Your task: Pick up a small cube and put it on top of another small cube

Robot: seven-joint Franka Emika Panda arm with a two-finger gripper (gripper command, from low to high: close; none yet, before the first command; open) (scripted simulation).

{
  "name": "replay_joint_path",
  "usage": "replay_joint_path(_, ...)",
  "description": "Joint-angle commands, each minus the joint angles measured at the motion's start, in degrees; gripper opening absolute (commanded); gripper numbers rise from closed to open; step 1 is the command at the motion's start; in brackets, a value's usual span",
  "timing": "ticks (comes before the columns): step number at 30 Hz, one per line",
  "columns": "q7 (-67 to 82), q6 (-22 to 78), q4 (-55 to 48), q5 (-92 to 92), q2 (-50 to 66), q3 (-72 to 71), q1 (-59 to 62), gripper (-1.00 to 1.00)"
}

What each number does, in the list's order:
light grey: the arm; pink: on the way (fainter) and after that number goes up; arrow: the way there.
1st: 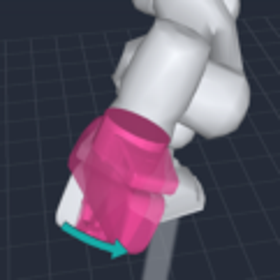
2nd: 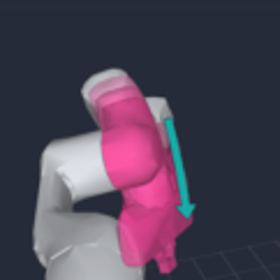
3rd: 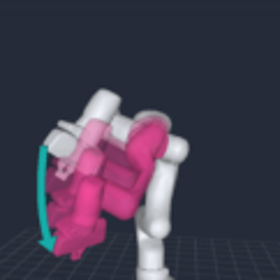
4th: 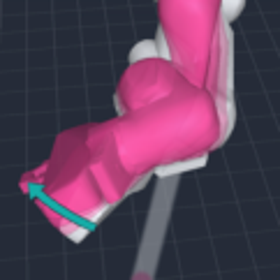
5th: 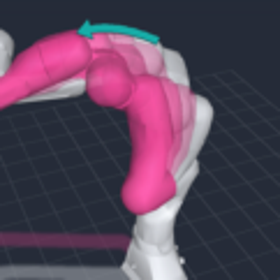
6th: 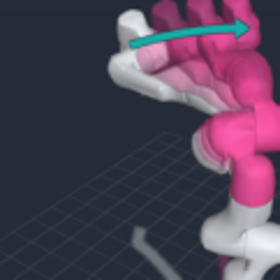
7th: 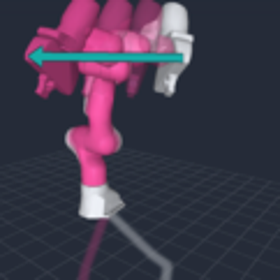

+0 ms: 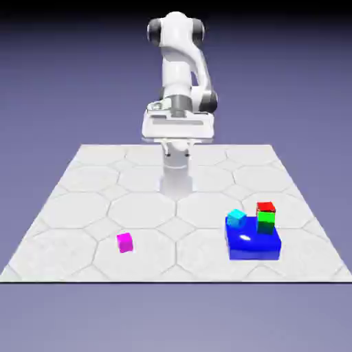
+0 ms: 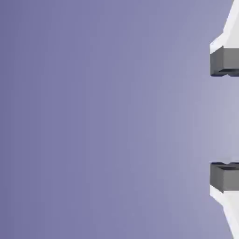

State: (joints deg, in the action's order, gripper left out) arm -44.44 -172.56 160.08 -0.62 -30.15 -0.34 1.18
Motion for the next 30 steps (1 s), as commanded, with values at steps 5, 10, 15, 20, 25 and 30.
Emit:
replay_joint_path(5, -8.2, 6.0, -3.8, -2.6, 10.4, -1.4, 7.7, 0.0)
replay_joint_path(10, -16.4, 12.0, -7.7, -5.2, 20.8, -2.8, 15.5, 0.0)
replay_joint_path(15, -24.7, 18.1, -11.5, -7.7, 31.1, -4.2, 23.2, 0.0)
replay_joint_path(20, -32.9, 24.1, -15.3, -10.3, 41.5, -5.6, 30.9, 0.0)
replay_joint_path(25, -32.3, 15.3, -16.4, -11.5, 51.9, -6.4, 31.2, 0.0)
replay_joint_path(30, -32.6, 17.9, -16.1, -11.2, 49.1, -6.2, 31.2, -1.0)
